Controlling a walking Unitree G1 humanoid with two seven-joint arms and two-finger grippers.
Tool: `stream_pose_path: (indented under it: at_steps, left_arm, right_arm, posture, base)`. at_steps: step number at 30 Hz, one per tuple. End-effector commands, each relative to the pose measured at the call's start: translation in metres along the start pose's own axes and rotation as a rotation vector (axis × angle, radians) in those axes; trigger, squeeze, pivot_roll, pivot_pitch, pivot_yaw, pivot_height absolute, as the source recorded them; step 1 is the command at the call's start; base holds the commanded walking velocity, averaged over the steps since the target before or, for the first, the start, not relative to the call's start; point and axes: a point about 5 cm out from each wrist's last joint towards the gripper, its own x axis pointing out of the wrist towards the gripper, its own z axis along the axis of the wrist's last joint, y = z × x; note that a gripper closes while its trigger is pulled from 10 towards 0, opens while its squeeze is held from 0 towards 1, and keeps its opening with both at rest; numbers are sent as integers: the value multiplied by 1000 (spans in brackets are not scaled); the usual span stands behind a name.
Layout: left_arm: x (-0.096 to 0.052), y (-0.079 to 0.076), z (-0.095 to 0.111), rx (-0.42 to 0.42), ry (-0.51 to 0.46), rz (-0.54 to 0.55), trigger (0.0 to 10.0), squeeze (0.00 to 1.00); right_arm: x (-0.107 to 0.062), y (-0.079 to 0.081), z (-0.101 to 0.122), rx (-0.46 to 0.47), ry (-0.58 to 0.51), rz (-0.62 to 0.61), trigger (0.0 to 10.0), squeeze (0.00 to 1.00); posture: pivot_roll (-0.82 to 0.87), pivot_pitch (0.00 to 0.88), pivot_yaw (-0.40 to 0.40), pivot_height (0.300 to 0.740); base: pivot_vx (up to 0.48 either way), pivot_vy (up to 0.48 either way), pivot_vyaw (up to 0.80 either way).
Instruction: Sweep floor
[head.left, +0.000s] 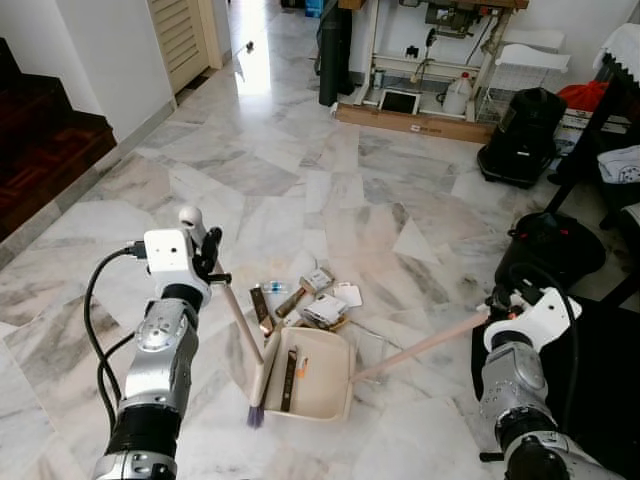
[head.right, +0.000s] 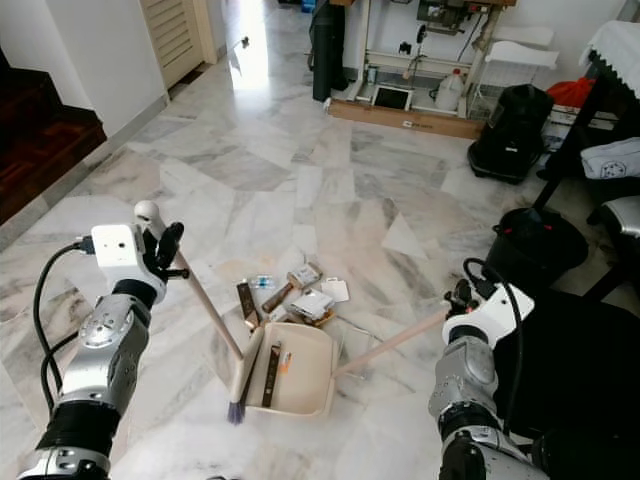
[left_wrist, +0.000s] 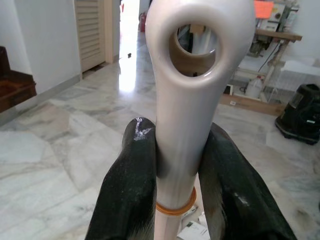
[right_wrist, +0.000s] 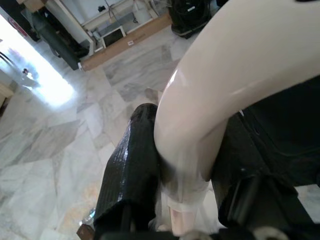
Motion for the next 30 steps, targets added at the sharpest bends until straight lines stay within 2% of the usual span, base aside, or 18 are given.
stream_pose_path:
  at_steps: [1, 7, 14, 17, 18, 21, 24, 28, 30]
  left_arm:
    - [6, -5, 10, -47, -58, -20, 10000, 0]
    - [6, -8, 10, -54, -61, -26, 10000, 0]
    - [6, -11, 12, -74, -76, -36, 10000, 0]
    - [5, -12, 14, -96, -81, -43, 10000, 0]
    - [5, -12, 14, -92, -80, -46, 10000, 0]
    - [4, -12, 14, -84, -80, -44, 10000, 0]
    - [4, -11, 15, -67, -81, -48, 10000, 0]
    - [5, -10, 19, 19, -99, -62, 10000, 0]
    - [5, -9, 21, 36, -105, -65, 10000, 0]
  right_arm:
    - [7, 11, 17, 62, -67, 33, 10000, 0]
    - [9, 14, 23, 80, -88, 47, 10000, 0]
    - [9, 12, 23, 155, -78, 39, 10000, 0]
    - [7, 12, 20, 63, -75, 34, 10000, 0]
    - [6, 12, 20, -33, -86, 33, 10000, 0]
    - [6, 9, 24, -147, -118, 10, 10000, 0]
    - [7, 7, 29, -173, -141, -13, 10000, 0]
    - [13, 10, 44, -168, -189, -41, 10000, 0]
    - [14, 11, 47, -179, -198, -44, 10000, 0]
  posture:
    - [6, 0, -19, 740]
    - [2, 0, -17, 740]
    - [3, 0, -17, 740]
    - [5, 0, -16, 740]
    - [9, 0, -16, 740]
    - [11, 0, -15, 740]
    - [12, 0, -12, 740]
    - [9, 0, -3, 740]
    - [9, 0, -3, 740]
  base:
    - [0, 0, 0]
    - [0, 0, 0]
    - [0, 0, 0]
    - [0, 0, 0]
    - [0, 0, 0]
    - [0, 0, 0]
    - [0, 0, 0]
    - [0, 0, 0]
    - [0, 0, 0]
